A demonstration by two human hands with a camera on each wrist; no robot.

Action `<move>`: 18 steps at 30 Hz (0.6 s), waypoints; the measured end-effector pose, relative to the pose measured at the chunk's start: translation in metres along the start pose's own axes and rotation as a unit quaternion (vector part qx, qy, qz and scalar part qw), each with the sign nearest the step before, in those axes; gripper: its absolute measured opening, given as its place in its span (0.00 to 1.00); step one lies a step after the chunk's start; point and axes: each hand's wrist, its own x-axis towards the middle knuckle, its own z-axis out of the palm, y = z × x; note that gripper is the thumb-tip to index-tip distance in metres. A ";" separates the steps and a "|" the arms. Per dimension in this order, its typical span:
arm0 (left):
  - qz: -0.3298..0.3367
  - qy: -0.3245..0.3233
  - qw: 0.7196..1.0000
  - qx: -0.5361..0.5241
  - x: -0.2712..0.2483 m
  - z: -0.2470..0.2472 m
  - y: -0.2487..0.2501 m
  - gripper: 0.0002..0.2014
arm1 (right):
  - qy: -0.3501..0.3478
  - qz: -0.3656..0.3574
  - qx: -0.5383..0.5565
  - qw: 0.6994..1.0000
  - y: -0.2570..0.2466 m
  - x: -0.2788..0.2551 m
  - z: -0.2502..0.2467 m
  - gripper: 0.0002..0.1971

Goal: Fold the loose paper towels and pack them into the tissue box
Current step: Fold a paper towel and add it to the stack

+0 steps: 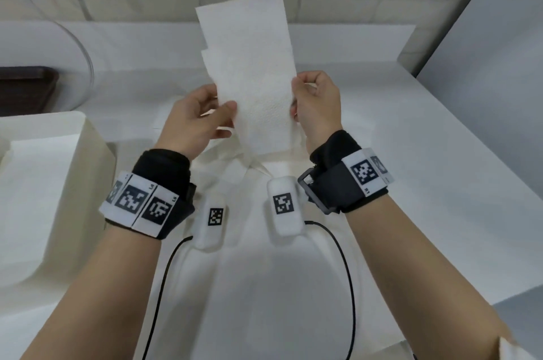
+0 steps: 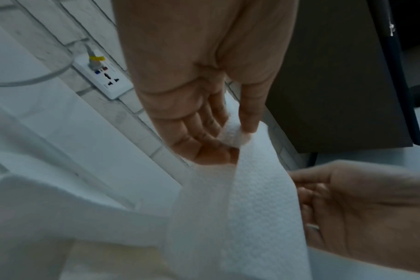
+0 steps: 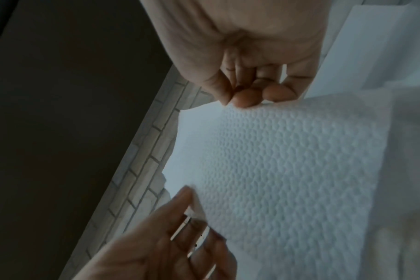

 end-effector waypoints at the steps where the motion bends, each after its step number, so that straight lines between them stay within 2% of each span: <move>1: 0.008 0.004 1.000 0.011 0.001 0.003 0.000 0.06 | -0.012 0.001 -0.003 1.000 0.001 -0.002 0.002 0.10; 4: 0.033 0.022 0.999 0.027 0.004 0.007 0.003 0.05 | -0.033 -0.027 -0.024 0.999 0.001 -0.010 0.003 0.09; 6: 0.040 0.021 0.999 0.024 0.007 0.008 0.008 0.05 | -0.015 -0.058 -0.020 0.998 0.000 -0.012 0.001 0.09; 8: 0.047 0.020 0.999 0.015 0.009 0.008 0.012 0.09 | 0.000 -0.073 -0.003 0.997 -0.003 -0.013 -0.001 0.09; 12: 0.058 0.021 0.996 -0.057 0.009 0.008 0.021 0.13 | 0.010 -0.090 0.053 0.994 -0.013 -0.012 -0.006 0.12; 15: 0.054 -0.001 0.994 -0.099 0.009 0.009 0.023 0.09 | 0.013 -0.110 0.098 0.989 -0.021 -0.012 -0.009 0.12; 18: 0.045 0.028 0.991 -0.120 0.008 0.012 0.026 0.10 | 0.016 -0.117 0.097 0.988 -0.024 -0.013 -0.009 0.12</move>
